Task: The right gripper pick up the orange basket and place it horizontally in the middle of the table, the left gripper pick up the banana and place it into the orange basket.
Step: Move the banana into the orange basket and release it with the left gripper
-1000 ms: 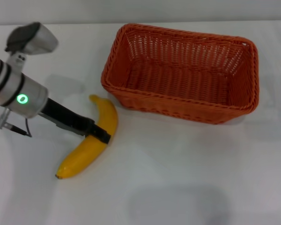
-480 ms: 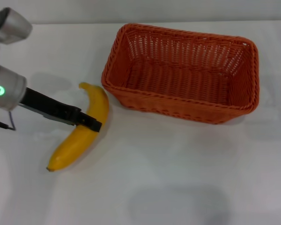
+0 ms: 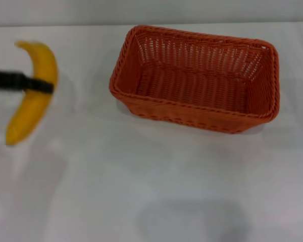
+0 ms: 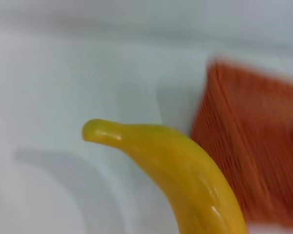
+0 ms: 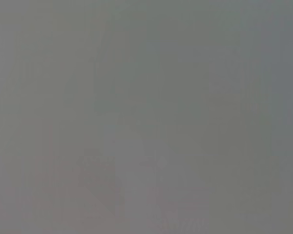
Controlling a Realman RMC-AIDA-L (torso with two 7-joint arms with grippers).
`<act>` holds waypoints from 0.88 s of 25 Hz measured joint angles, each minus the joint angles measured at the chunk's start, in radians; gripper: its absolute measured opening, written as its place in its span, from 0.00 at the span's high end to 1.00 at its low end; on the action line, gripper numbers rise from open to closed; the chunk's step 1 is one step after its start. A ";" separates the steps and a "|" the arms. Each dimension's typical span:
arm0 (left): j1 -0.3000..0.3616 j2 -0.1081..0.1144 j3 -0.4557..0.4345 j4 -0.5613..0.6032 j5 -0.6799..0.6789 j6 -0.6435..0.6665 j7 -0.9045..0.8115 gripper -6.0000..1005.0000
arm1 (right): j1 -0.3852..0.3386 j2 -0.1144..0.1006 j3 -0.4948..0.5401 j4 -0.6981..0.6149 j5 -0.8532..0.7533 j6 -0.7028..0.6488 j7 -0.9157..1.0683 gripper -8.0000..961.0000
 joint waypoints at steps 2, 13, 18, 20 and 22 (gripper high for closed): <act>-0.006 0.020 0.001 -0.025 -0.077 0.000 -0.002 0.48 | 0.003 0.000 0.000 0.000 0.002 0.000 0.000 0.09; -0.362 0.034 0.003 0.198 0.098 -0.128 0.193 0.47 | 0.017 0.005 0.000 0.010 0.017 0.000 0.000 0.09; -0.475 -0.017 0.002 0.381 0.311 -0.345 0.227 0.47 | 0.017 0.006 -0.007 0.016 0.017 0.001 0.000 0.09; -0.495 -0.027 0.001 0.477 0.370 -0.435 0.231 0.47 | 0.015 0.006 -0.006 0.023 0.017 0.002 0.000 0.09; -0.497 -0.027 0.001 0.540 0.376 -0.484 0.233 0.47 | 0.012 0.005 -0.003 0.029 0.017 0.004 0.000 0.09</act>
